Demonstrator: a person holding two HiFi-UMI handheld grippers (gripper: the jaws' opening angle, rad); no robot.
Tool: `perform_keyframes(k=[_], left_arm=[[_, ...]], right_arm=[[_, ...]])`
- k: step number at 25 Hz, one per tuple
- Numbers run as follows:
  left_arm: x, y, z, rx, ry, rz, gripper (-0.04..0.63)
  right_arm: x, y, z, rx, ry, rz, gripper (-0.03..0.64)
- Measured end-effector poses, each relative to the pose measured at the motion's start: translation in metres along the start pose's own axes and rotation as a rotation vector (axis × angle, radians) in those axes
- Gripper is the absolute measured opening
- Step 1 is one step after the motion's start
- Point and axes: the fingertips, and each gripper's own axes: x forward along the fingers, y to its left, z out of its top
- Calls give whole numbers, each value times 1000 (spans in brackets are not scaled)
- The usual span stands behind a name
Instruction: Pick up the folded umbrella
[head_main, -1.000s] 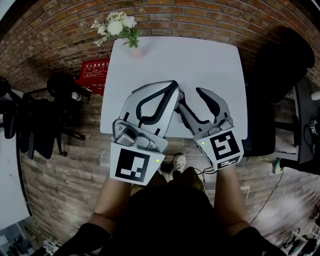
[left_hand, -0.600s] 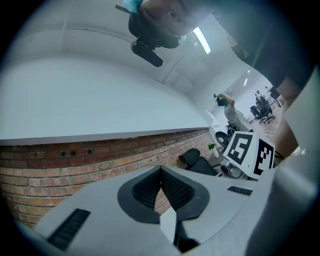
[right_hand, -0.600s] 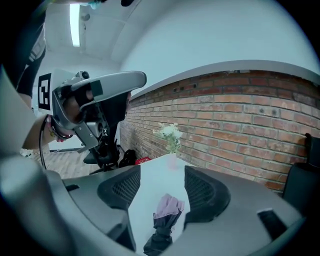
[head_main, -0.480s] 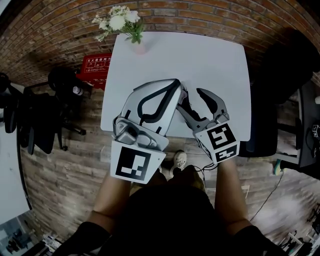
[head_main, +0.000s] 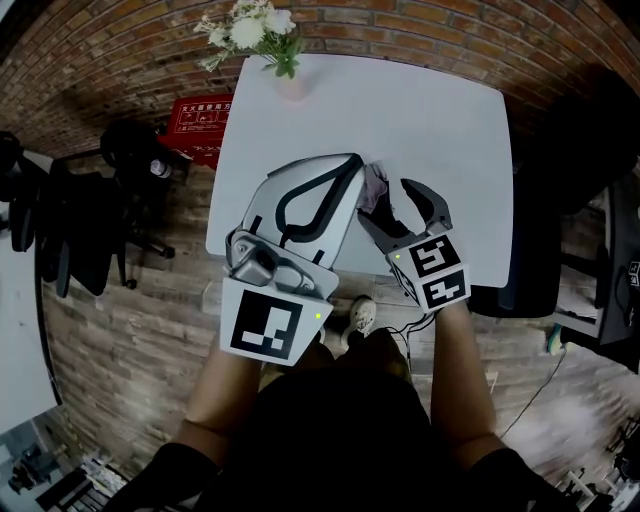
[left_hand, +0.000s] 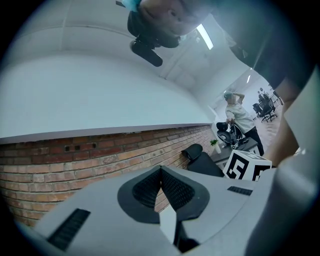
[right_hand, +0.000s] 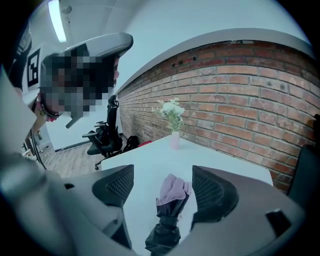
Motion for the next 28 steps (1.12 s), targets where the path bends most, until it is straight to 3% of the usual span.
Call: perform_keyframes(k=[28], left_arm=[[4, 13, -49, -89, 57, 8, 12]], right_arm=[[71, -14, -116, 100, 345, 64, 368]])
